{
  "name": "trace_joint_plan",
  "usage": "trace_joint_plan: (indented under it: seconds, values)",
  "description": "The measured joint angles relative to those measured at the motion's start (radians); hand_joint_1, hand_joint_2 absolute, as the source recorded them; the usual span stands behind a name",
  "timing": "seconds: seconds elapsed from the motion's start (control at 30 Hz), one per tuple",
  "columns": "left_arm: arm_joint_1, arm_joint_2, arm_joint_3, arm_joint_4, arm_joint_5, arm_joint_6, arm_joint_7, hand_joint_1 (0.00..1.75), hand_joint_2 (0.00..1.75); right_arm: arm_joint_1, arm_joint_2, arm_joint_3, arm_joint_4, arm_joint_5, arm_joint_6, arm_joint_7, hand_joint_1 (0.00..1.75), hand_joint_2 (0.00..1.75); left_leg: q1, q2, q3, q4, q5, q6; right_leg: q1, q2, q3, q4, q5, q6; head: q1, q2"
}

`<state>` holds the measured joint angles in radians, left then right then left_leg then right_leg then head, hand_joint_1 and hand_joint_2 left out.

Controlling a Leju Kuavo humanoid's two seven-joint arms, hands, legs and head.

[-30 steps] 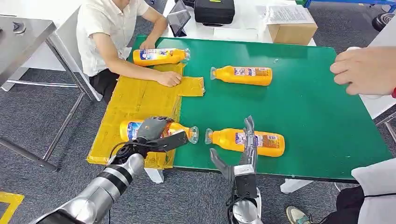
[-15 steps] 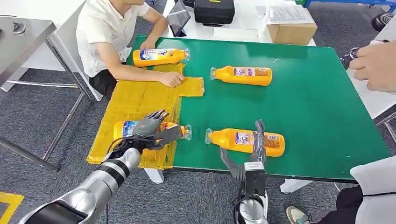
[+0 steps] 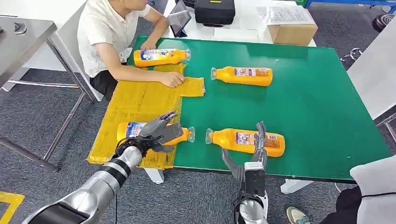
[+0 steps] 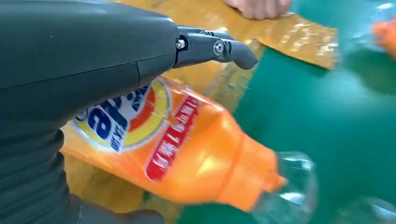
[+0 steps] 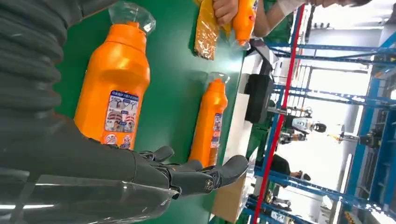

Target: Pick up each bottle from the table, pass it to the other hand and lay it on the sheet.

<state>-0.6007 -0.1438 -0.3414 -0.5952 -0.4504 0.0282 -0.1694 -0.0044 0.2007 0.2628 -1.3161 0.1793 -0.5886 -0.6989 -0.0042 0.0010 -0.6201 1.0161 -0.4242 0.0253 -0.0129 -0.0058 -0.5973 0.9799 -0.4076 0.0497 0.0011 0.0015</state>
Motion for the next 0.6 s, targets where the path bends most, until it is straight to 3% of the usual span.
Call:
trace_joint_plan:
  seconds: [0.13,0.3,0.6]
  values:
    - [0.067,-0.007,-0.003,-0.094,0.123,-0.042,-0.041,0.0,1.75,0.001,-0.006,0.005,0.0,0.0,-0.032,0.0,0.0,1.75,0.0,0.001,0.0,0.0,0.0,0.0,0.0,0.0,0.0,0.0,0.0,0.0,0.0,0.0]
    - [0.191,-0.021,-0.021,-0.293,0.475,-0.102,-0.078,0.0,1.75,0.005,-0.019,0.02,0.0,-0.01,-0.082,0.0,0.0,1.75,0.0,0.001,-0.002,0.0,0.0,0.0,0.0,0.0,-0.002,0.0,0.0,0.0,0.001,0.0]
    - [0.313,-0.026,-0.093,-0.603,0.577,0.084,-0.194,0.0,1.75,0.031,-0.028,0.017,-0.04,0.151,-0.105,0.0,0.0,1.75,0.0,0.001,-0.002,0.0,0.0,0.0,0.0,0.0,-0.003,0.0,0.0,0.0,0.0,0.0]
